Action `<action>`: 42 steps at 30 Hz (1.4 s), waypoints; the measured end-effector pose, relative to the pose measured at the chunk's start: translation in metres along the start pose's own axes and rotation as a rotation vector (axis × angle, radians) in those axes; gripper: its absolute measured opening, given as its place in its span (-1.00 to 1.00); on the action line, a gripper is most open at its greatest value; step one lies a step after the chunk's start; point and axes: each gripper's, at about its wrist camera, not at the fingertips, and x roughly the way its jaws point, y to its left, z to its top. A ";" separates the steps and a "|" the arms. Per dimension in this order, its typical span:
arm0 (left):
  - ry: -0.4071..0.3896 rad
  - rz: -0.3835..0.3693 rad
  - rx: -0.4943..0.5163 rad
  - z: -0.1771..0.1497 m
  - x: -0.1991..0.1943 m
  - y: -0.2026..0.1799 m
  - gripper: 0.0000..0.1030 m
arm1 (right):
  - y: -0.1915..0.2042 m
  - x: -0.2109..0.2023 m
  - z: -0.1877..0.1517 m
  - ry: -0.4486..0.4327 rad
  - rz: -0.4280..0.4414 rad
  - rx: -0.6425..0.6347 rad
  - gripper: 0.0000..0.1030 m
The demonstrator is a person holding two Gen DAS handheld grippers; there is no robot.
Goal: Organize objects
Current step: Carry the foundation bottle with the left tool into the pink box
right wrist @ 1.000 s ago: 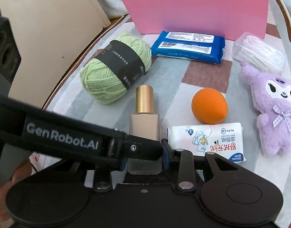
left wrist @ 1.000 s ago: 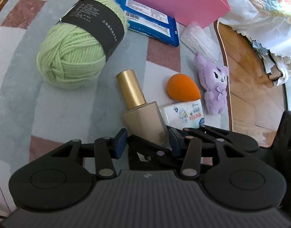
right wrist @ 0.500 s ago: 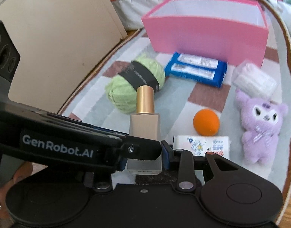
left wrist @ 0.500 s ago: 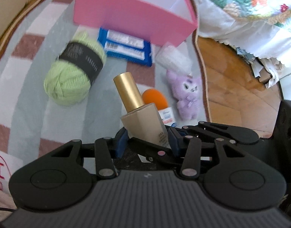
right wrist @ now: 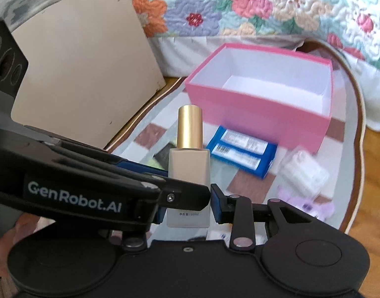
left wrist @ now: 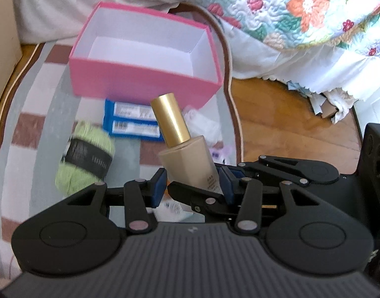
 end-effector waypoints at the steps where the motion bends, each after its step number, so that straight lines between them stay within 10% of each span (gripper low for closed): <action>1: 0.002 -0.002 0.005 0.008 0.001 -0.001 -0.13 | -0.004 -0.001 0.008 -0.002 -0.002 0.005 -0.21; 22: 0.104 -0.042 0.002 0.206 0.142 0.006 -0.16 | -0.146 0.091 0.142 0.082 -0.089 0.236 -0.22; 42: 0.147 -0.058 -0.154 0.231 0.252 0.081 -0.32 | -0.171 0.220 0.150 0.189 -0.262 0.231 -0.22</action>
